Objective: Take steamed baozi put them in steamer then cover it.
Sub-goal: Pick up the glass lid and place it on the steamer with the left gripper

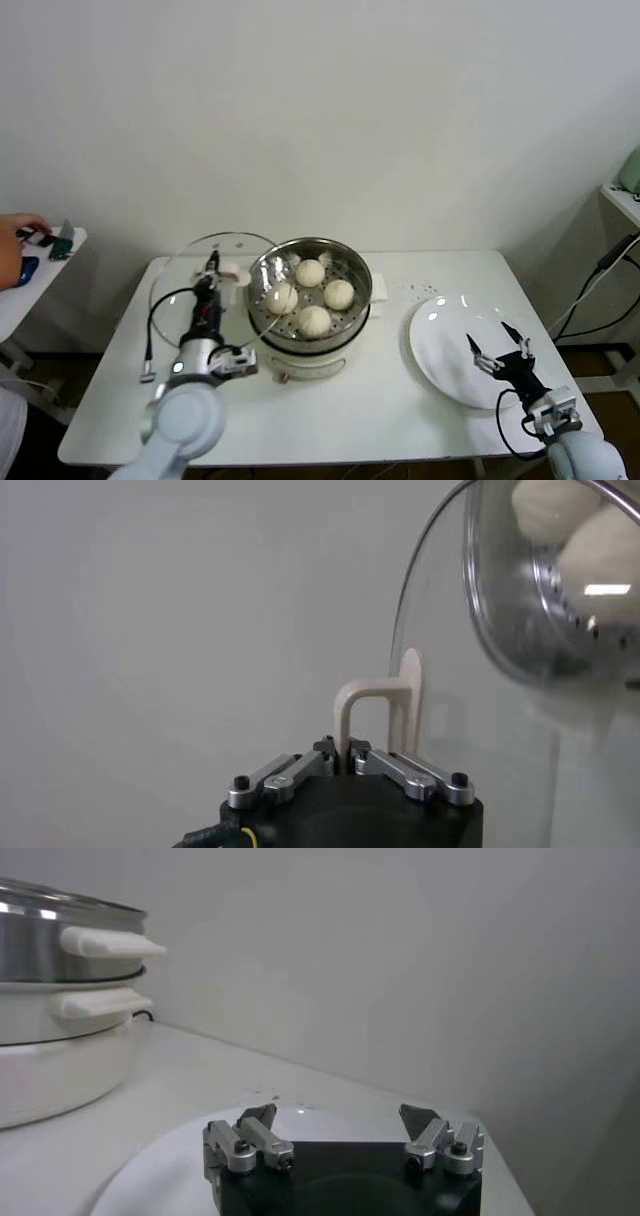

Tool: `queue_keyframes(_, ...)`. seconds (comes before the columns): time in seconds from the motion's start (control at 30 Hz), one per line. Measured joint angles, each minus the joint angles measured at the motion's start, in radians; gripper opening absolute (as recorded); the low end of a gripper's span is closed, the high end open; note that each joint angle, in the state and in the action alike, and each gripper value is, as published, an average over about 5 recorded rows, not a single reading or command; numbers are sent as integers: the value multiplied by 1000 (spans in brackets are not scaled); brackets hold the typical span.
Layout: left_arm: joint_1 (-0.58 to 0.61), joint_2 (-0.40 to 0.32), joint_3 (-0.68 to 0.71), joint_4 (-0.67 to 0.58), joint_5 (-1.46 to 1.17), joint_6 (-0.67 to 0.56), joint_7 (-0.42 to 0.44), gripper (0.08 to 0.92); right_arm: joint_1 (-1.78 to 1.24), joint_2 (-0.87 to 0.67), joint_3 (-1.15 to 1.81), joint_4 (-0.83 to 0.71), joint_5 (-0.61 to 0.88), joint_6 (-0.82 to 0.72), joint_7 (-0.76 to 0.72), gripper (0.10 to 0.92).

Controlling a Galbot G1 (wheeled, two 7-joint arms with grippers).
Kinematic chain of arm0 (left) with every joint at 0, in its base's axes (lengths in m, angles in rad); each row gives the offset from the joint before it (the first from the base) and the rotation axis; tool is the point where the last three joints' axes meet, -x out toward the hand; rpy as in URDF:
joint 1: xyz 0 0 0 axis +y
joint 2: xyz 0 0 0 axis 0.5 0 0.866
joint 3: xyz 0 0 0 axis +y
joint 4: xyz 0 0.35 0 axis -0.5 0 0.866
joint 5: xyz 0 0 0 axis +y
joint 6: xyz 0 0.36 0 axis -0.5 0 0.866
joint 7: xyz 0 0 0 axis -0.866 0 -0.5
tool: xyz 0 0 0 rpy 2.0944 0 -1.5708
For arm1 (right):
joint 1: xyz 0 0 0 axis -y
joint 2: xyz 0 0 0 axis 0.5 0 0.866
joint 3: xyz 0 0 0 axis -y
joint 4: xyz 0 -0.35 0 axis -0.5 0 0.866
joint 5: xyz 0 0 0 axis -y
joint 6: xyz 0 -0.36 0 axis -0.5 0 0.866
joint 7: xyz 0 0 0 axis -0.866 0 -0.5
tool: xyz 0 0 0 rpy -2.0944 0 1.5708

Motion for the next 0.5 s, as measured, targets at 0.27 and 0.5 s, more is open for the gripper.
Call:
queue_keyframes(0.27,-123,-84,129,78,33,57,55,150,0,-4,15,-6,-3,2,3,823)
queue_keyframes(0.5,-200,-151,207,149,47,92,81,150,1,0,20,-7,-8,5,6,823)
